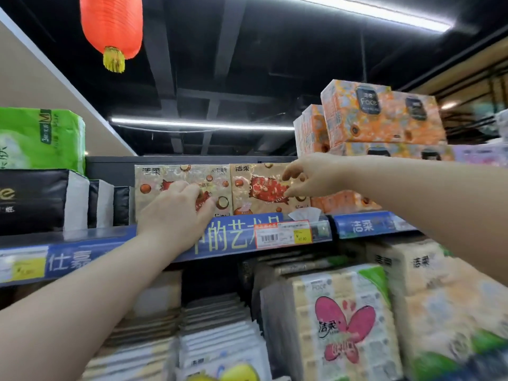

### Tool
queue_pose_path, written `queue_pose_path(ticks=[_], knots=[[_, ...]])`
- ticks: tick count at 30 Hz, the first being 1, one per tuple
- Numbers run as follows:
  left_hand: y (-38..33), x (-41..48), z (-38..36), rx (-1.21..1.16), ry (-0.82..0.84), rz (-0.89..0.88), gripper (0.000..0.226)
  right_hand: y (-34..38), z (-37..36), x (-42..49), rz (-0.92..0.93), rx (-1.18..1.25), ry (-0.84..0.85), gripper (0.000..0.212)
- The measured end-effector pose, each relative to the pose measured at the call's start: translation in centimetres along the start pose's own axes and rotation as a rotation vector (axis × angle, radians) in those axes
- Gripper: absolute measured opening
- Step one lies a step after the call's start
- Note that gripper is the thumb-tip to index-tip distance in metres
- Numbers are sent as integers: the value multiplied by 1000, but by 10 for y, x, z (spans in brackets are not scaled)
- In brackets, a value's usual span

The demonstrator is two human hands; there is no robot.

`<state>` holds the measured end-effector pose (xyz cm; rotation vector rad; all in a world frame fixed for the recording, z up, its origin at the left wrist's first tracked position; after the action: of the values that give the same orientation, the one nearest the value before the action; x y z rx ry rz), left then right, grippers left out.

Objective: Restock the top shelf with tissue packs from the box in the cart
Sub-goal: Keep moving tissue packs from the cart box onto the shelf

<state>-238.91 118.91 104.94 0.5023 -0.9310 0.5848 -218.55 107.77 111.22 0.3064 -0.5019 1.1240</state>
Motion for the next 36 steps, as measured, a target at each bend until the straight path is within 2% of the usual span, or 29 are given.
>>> queue_pose_path(ticks=[3,6,9,16,24,30,36], knots=[[-16,-9,5,123,-40,-178,42,-17,0,-30,-72,-46,33,49],[-38,-23,6,132,36,-277,45,-32,-3,-57,-108,-78,85,49],[-60,-42,10,132,71,-351,51,-41,-6,-82,-129,-82,115,50],[-147,-75,-6,31,276,-441,54,-86,-19,-159,-203,-59,225,53],[-347,-129,-17,-227,525,-520,59,-223,-9,-324,-417,-192,433,55],[-508,-175,2,-363,665,-697,63,-320,22,-468,-617,-233,548,58],[-640,-223,24,-493,722,-903,61,-392,37,-598,-847,-225,605,57]])
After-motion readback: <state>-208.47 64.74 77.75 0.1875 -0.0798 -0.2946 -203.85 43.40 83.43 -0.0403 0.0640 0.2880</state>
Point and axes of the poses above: each hand's wrist, its own x-axis towards the middle knuckle, its own z-axis out of the back of the hand, y = z × x, the point moved 3 cm from there along x, towards the middle knuckle, and after that the axes turned 15 degrees about -z, right-handed, at the moved point
